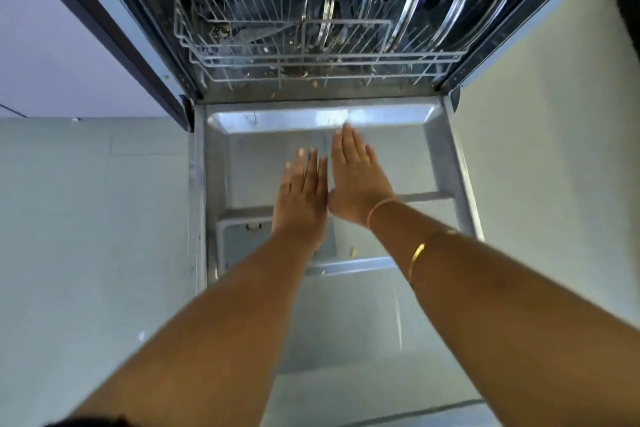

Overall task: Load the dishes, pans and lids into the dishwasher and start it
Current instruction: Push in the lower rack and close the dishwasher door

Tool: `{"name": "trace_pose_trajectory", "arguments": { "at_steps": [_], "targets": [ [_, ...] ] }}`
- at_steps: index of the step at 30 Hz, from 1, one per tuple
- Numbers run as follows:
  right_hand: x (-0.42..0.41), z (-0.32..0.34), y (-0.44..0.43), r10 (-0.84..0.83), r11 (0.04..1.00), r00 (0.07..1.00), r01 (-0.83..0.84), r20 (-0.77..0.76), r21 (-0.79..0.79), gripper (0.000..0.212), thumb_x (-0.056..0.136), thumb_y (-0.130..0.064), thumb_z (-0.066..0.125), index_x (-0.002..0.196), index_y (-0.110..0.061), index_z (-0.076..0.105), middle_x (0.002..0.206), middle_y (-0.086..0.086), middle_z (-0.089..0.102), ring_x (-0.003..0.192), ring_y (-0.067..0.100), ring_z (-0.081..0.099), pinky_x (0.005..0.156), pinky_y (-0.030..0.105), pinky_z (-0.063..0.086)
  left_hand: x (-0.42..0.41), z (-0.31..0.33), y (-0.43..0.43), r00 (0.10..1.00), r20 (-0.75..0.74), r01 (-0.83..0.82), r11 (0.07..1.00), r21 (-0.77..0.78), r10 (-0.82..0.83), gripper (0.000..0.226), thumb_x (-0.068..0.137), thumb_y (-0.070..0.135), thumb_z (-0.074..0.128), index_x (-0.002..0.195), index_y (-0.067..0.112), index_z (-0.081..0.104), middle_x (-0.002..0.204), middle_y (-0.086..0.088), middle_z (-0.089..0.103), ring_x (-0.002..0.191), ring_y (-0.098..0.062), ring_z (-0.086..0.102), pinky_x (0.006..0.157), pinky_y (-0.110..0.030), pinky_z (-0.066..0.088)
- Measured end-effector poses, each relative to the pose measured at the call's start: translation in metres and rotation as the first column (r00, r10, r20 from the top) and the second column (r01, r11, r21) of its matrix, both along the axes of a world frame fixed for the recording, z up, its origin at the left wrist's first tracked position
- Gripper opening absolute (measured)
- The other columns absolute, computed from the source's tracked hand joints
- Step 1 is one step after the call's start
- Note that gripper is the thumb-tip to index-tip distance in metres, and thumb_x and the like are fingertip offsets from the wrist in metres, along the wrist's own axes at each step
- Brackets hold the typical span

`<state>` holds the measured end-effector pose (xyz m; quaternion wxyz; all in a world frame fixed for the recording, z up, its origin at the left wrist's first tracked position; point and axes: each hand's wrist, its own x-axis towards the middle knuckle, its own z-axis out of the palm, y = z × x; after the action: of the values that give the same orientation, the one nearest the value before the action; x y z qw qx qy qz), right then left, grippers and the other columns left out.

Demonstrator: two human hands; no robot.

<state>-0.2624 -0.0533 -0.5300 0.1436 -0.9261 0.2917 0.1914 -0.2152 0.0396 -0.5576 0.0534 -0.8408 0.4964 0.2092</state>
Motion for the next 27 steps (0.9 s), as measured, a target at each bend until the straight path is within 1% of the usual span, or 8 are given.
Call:
{"name": "trace_pose_trajectory", "arguments": {
  "at_steps": [2,6,12,16,19,22,24,27],
  "targets": [
    [-0.029,-0.011,0.031,0.040,0.998,0.998,-0.037,-0.058,0.058,0.079,0.089,-0.017,0.042,0.147,-0.002,-0.009,0.156,0.016,-0.015,0.145,0.027,-0.012,0.119,0.040,0.000,-0.026,-0.009,0.032,0.998,-0.055,-0.024,1.000,0.009,0.024,0.073,0.099,0.023,0.032,0.140,0.003,-0.026,0.151,-0.017,-0.027,0.141,-0.034,-0.020,0.111,-0.040,-0.017],
    [-0.085,-0.024,0.084,0.111,0.983,0.974,-0.079,-0.195,0.165,0.087,0.087,-0.018,0.049,0.147,-0.005,-0.013,0.156,0.014,-0.017,0.144,0.027,-0.015,0.119,0.040,-0.002,-0.074,-0.013,0.080,0.991,-0.127,-0.045,0.997,0.059,0.052,0.066,0.100,0.023,0.023,0.135,0.007,-0.030,0.141,-0.009,-0.036,0.142,-0.030,-0.022,0.110,-0.037,-0.019],
    [-0.171,-0.027,0.140,0.146,0.952,0.920,-0.031,-0.363,0.305,0.087,0.088,-0.018,0.048,0.147,-0.003,-0.014,0.155,0.015,-0.020,0.144,0.027,-0.015,0.119,0.039,-0.002,-0.146,-0.013,0.138,0.971,-0.226,-0.024,0.973,0.229,0.077,0.068,0.098,0.014,0.031,0.145,0.006,-0.019,0.153,-0.012,-0.025,0.143,-0.028,-0.021,0.113,-0.037,-0.015],
    [-0.216,-0.034,0.166,0.198,0.923,0.885,-0.023,-0.422,0.383,0.089,0.089,-0.022,0.051,0.148,-0.008,-0.014,0.155,0.016,-0.020,0.144,0.029,-0.014,0.119,0.040,0.000,-0.180,-0.022,0.169,0.940,-0.336,0.077,0.925,0.372,0.057,0.078,0.098,0.035,0.041,0.148,0.008,-0.012,0.156,-0.011,-0.019,0.144,-0.028,-0.017,0.117,-0.038,-0.007],
    [-0.241,-0.048,0.183,0.224,0.899,0.858,0.000,-0.461,0.437,0.092,0.089,-0.033,0.053,0.149,-0.014,-0.014,0.154,0.019,-0.021,0.144,0.033,-0.015,0.118,0.046,0.000,-0.201,-0.039,0.188,0.933,-0.357,0.128,0.897,0.424,0.035,0.086,0.094,0.043,0.047,0.148,0.009,-0.011,0.156,-0.010,-0.018,0.144,-0.028,-0.015,0.117,-0.040,-0.005],
    [-0.259,-0.078,0.201,0.255,0.903,0.832,-0.024,-0.492,0.429,0.102,0.083,-0.027,0.061,0.148,-0.019,-0.017,0.152,0.020,-0.026,0.141,0.037,-0.020,0.116,0.051,-0.003,-0.223,-0.059,0.206,0.941,-0.339,0.156,0.871,0.466,0.013,0.095,0.091,0.040,0.054,0.147,0.007,-0.013,0.156,-0.014,-0.018,0.144,-0.032,-0.014,0.117,-0.043,-0.003],
    [-0.268,-0.094,0.214,0.253,0.916,0.826,-0.037,-0.504,0.398,0.110,0.079,-0.026,0.062,0.145,-0.020,-0.025,0.147,0.022,-0.035,0.137,0.039,-0.028,0.114,0.056,-0.007,-0.238,-0.069,0.216,0.954,-0.301,0.131,0.884,0.450,0.012,0.099,0.090,0.033,0.058,0.146,0.005,-0.018,0.153,-0.017,-0.023,0.142,-0.036,-0.016,0.117,-0.044,-0.002],
    [-0.279,-0.110,0.233,0.190,0.967,0.868,-0.084,-0.459,0.241,0.109,0.083,-0.027,0.059,0.139,-0.020,-0.034,0.145,0.026,-0.036,0.135,0.043,-0.030,0.112,0.061,-0.006,-0.255,-0.081,0.224,0.978,-0.206,0.073,0.920,0.385,0.009,0.099,0.090,0.021,0.058,0.143,0.003,-0.023,0.152,-0.021,-0.024,0.140,-0.042,-0.017,0.116,-0.050,-0.002]
  ]
}}
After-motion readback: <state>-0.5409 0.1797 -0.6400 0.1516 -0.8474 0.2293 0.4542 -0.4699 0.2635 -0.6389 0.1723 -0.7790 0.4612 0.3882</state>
